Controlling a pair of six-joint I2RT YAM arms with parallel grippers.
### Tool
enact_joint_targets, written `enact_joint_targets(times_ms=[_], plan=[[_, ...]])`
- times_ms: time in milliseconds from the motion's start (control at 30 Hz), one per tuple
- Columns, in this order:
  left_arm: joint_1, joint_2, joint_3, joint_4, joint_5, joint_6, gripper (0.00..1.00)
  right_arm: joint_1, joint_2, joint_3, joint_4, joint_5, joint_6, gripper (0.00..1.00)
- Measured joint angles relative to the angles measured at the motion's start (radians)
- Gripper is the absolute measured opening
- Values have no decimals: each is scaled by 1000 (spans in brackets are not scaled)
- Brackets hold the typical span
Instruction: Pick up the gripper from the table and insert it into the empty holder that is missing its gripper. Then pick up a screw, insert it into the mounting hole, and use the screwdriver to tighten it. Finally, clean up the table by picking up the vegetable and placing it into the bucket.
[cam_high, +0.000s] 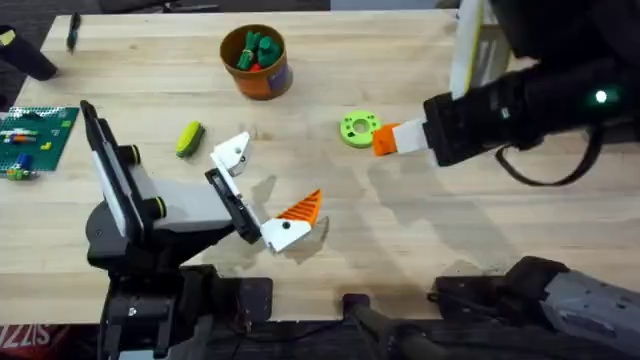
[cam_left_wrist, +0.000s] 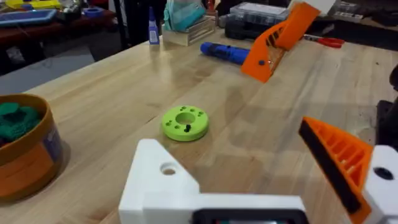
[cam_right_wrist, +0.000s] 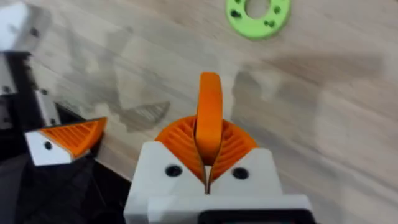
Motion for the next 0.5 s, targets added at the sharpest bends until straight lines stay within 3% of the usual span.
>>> enact_joint_targets(times_ms=[167,333,367,400,500], plan=[[0,0,0,0,0,0,986,-77,-34,-161,264,-152,7,17],[0,0,0,0,0,3,986,-180,61,-227,430,-432,5,17],[0,0,0,0,0,3,986,-194,92,-228,455,-500,1,17],[0,0,0,0,0,3,985,-210,176,-228,538,-683,-6,17],[0,0,0,0,0,3,986,-210,266,-228,640,-884,-10,17]])
